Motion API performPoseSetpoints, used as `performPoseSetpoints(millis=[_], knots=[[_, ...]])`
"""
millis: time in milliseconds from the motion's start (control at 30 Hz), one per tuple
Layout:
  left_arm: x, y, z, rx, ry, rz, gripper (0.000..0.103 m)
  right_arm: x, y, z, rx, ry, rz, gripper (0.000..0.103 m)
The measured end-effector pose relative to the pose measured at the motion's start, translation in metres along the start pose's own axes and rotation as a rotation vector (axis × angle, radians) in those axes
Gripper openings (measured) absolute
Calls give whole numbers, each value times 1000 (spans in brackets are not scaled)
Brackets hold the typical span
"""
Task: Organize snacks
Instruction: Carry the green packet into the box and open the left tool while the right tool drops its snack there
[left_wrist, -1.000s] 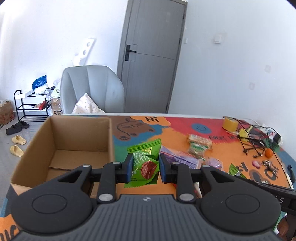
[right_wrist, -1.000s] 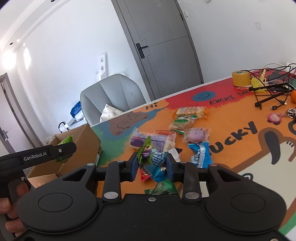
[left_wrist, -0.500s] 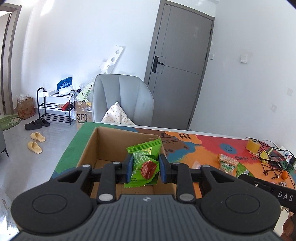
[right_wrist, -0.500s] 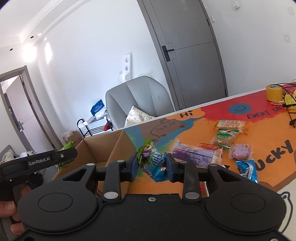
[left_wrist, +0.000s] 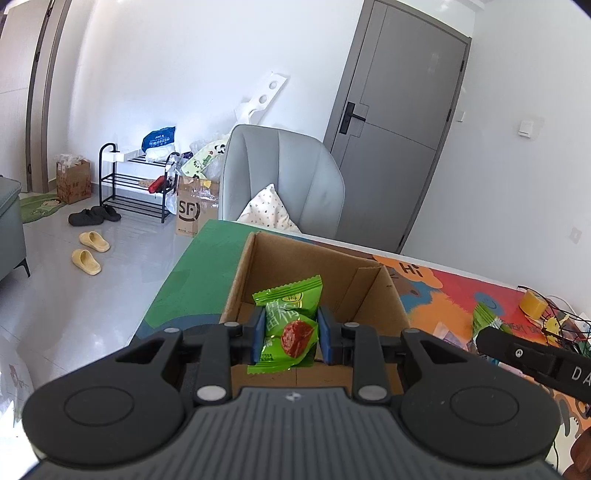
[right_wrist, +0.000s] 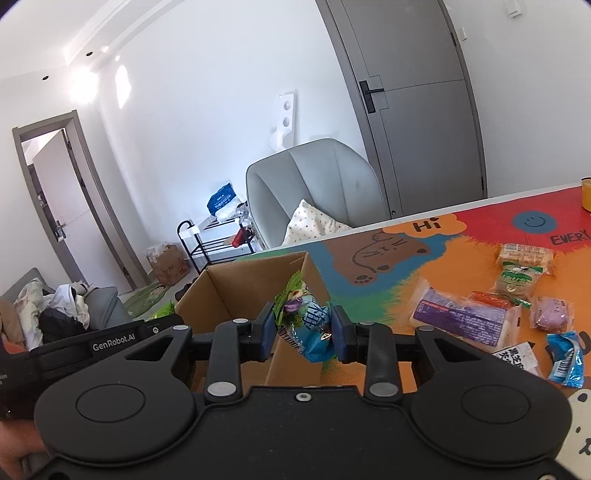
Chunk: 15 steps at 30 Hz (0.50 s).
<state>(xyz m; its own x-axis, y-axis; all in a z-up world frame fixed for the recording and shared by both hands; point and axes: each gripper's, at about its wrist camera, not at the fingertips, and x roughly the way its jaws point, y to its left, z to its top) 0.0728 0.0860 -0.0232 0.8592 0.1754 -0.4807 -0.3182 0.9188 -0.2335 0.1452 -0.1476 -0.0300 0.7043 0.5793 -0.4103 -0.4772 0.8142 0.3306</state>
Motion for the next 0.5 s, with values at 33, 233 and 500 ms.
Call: performPoseSetpoints(millis=[33, 233, 500], knots=[[1, 2, 0, -3, 3, -3, 28, 2, 4, 0, -4, 3, 3, 32], [-7, 18, 3, -35, -13, 0, 31, 16, 18, 3, -23, 20, 19, 32], [-17, 39, 5, -80, -22, 29, 49, 29, 43, 10, -46, -2, 72, 46]])
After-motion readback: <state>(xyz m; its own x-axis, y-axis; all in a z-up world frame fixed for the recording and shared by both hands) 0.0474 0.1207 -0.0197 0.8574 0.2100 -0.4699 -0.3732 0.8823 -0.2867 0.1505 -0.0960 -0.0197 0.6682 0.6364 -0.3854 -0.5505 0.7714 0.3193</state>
